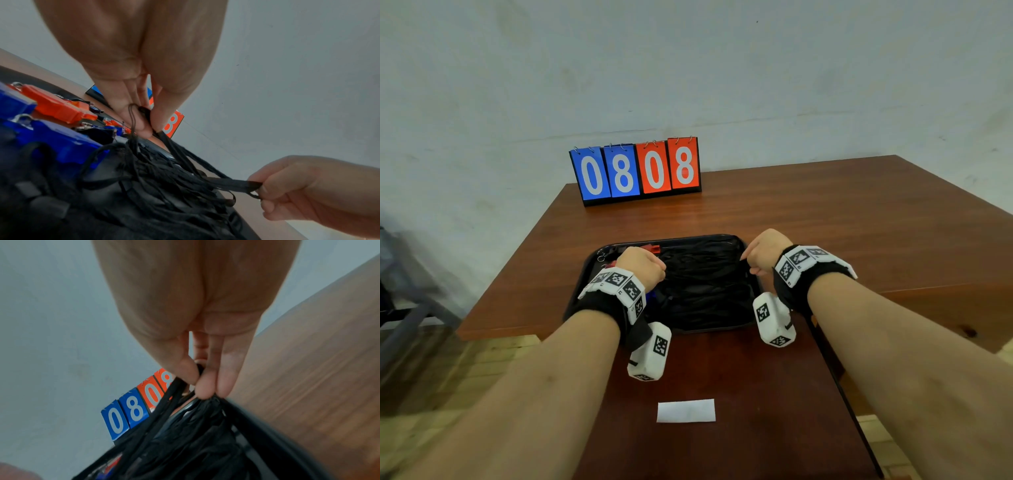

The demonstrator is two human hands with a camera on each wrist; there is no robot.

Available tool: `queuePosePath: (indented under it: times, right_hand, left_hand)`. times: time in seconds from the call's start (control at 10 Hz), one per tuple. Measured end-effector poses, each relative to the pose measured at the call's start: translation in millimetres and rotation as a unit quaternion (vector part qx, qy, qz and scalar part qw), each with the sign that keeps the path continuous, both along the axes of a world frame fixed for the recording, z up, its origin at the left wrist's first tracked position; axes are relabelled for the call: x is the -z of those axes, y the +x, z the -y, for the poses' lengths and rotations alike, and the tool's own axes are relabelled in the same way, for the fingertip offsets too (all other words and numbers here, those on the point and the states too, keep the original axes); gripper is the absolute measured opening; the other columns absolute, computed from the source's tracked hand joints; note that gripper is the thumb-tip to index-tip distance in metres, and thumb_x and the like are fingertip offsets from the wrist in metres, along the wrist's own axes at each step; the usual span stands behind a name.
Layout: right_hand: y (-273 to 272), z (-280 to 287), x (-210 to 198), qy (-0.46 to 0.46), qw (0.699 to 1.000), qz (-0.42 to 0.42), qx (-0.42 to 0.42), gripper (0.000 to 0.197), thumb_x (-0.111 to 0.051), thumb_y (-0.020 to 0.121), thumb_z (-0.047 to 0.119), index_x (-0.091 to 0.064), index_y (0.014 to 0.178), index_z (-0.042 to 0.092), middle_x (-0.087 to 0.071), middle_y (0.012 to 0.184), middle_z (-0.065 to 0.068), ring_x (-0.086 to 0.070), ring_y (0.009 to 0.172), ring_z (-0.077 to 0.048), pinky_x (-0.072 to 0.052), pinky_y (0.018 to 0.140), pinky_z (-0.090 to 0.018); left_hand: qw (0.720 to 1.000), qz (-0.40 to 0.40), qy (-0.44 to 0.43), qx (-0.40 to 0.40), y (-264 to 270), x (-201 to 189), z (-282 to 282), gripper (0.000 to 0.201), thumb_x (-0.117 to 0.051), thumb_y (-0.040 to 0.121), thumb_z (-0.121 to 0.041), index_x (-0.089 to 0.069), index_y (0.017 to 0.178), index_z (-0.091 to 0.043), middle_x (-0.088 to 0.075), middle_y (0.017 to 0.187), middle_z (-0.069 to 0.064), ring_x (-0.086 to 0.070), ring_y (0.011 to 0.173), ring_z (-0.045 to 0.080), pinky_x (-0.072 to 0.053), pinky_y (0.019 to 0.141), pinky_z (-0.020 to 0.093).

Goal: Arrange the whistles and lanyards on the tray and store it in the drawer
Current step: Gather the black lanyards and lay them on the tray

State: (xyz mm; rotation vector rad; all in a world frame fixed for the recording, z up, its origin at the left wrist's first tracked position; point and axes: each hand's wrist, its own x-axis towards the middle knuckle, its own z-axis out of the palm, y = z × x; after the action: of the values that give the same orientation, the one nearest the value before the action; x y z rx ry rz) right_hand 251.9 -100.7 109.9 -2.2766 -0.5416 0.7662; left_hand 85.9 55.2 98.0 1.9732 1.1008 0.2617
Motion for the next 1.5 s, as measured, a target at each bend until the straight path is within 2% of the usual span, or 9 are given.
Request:
queuePosePath:
  times: [0.2,0.3,0.5,0.6,0.8,0.9,1.2,1.4,1.5]
  right_hand:
    - [7.8,-3.9,15.2,0.029,0.999,0.006,0.015,0.031,-0.064,0.084,0.009,-0.066,0.115,0.004,-0.059,0.074,-0.001,-0.058,0.062,-0.011,-0.049,0.055,-0.021]
    - [10.1,-7.6,19.8,0.025,1.0,0.004,0.015,0.032,-0.064,0.084,0.009,-0.066,0.115,0.003,-0.059,0.073,0.0,-0.057,0.06,-0.01,-0.047,0.053,-0.02]
    - [13.1,-15.8,24.0,-0.041,0.999,0.005,-0.016,0.027,-0.058,0.09,0.006,-0.066,0.113,-0.005,-0.071,0.097,-0.014,-0.071,0.082,-0.024,-0.059,0.074,-0.035]
    - [12.0,-18.8,24.1,-0.052,0.998,0.016,-0.034,0.023,-0.057,0.09,0.008,-0.064,0.11,-0.003,-0.069,0.089,-0.009,-0.068,0.073,-0.021,-0.057,0.062,-0.03]
    - [9.9,-21.8,26.6,-0.098,0.992,0.04,-0.066,0.029,-0.049,0.095,0.008,-0.067,0.113,-0.006,-0.071,0.097,-0.018,-0.064,0.083,-0.026,-0.054,0.082,-0.036]
    - [10.3,-19.2,27.3,-0.102,0.99,0.06,-0.072,0.032,-0.05,0.091,0.006,-0.066,0.116,-0.004,-0.061,0.083,-0.013,-0.056,0.076,-0.024,-0.046,0.069,-0.031]
    - [8.7,-5.7,19.9,-0.049,0.994,0.084,-0.055,0.032,-0.051,0.087,0.007,-0.066,0.114,-0.002,-0.07,0.106,-0.024,-0.055,0.072,-0.024,-0.055,0.085,-0.046]
    - [1.7,3.7,5.7,-0.025,0.993,0.103,-0.061,0.027,-0.049,0.088,0.008,-0.072,0.103,0.002,-0.072,0.093,-0.016,-0.061,0.074,-0.024,-0.058,0.075,-0.037]
    - [-4.1,7.8,-3.4,-0.015,0.991,0.115,-0.06,0.027,-0.049,0.089,0.008,-0.072,0.101,0.001,-0.064,0.069,-0.009,-0.057,0.064,-0.023,-0.051,0.062,-0.031]
  left_hand:
    - [0.998,-0.031,0.044,-0.019,7.0,5.8,-4.9,0.011,-0.068,0.085,-0.007,-0.076,0.08,-0.012,-0.071,0.087,0.004,-0.067,0.089,0.019,-0.052,0.075,0.027]
    - [0.996,-0.067,0.064,-0.017,11.8,7.9,-6.3,0.013,-0.066,0.087,-0.013,-0.077,0.091,-0.009,-0.073,0.094,0.007,-0.067,0.092,0.022,-0.055,0.085,0.033]
    - [0.984,-0.142,0.11,0.009,26.9,19.7,-16.2,0.015,-0.069,0.083,-0.017,-0.076,0.092,-0.007,-0.073,0.094,0.008,-0.068,0.09,0.023,-0.057,0.084,0.036]
    - [0.976,-0.184,0.112,0.031,29.3,20.8,-17.5,0.017,-0.066,0.085,-0.019,-0.073,0.088,-0.005,-0.072,0.089,0.007,-0.068,0.085,0.023,-0.056,0.075,0.031]
    - [0.967,-0.218,0.123,0.041,31.6,22.7,-16.3,0.019,-0.064,0.085,-0.016,-0.062,0.067,-0.011,-0.063,0.071,0.005,-0.06,0.062,0.018,-0.049,0.055,0.026]
    - [0.971,-0.208,0.104,0.053,30.2,24.8,-18.2,0.012,-0.065,0.085,-0.017,-0.071,0.081,-0.007,-0.071,0.083,0.007,-0.067,0.075,0.02,-0.057,0.069,0.03]
    - [0.986,-0.146,0.081,0.031,19.2,15.1,-16.7,0.02,-0.066,0.085,-0.018,-0.074,0.101,-0.009,-0.073,0.103,0.008,-0.068,0.096,0.023,-0.056,0.088,0.036]
    - [0.992,-0.075,0.093,0.03,8.2,-3.1,-7.5,0.015,-0.063,0.087,-0.015,-0.076,0.087,-0.008,-0.074,0.093,0.007,-0.069,0.09,0.023,-0.057,0.08,0.034]
    - [0.994,-0.028,0.103,0.024,1.1,-13.9,-0.9,0.014,-0.062,0.089,-0.018,-0.074,0.085,-0.013,-0.069,0.085,0.002,-0.064,0.073,0.015,-0.05,0.058,0.024]
